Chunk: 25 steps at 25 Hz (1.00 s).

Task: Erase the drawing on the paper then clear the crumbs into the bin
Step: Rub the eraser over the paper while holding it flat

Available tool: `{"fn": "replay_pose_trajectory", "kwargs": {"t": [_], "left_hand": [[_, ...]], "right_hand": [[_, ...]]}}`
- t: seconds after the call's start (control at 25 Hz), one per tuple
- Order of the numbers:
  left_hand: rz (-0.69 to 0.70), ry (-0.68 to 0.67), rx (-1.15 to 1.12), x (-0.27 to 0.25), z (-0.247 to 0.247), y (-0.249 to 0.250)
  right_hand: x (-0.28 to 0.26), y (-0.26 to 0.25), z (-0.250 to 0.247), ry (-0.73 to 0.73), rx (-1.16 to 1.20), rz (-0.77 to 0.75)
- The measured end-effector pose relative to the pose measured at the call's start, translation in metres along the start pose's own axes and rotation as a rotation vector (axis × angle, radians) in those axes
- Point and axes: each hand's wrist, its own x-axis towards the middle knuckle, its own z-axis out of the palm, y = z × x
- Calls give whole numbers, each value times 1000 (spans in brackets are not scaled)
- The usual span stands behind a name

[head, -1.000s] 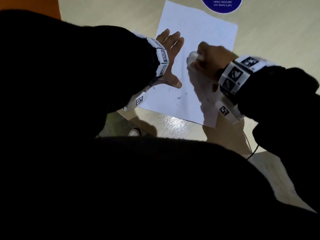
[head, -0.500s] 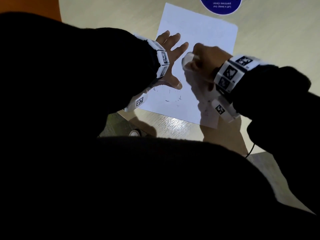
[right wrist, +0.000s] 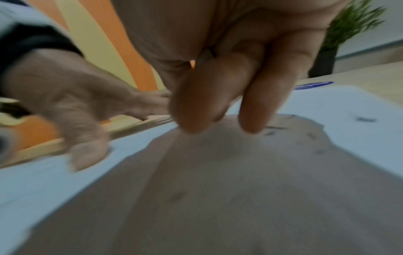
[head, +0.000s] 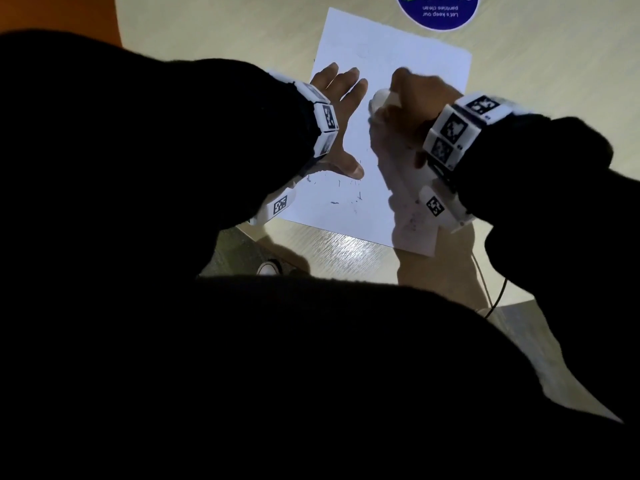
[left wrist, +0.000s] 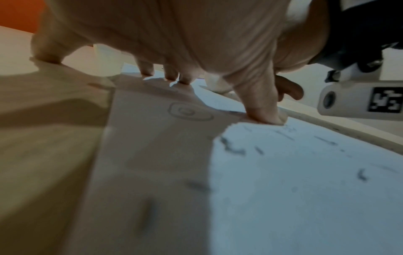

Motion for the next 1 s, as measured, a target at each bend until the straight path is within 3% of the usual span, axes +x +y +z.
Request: {"fn": "replay_pose_trajectory", "kwargs": {"t": [0.12,0.32,0.52,0.76,0.88,1.0], "left_hand": [[-1,1,20,-3,-4,6],[18,-63,3,-5,-10,-11],[-54,-25,14,-23,-9,-29],[17,-23,-26,-13,2,-39],[36,-5,-57,-12,2,-39],[36,-7,-70,-9,4,-43]], "right_hand": [[-8,-9,13,-33,-64,-54],[7,2,-4,-52,1,23],[9,-6,-1,-39,10,10],[-5,-33,14,-77,-43,-81],[11,-24,-6,-18,18,-30],[1,-33,6,-19,-28,-60]]}}
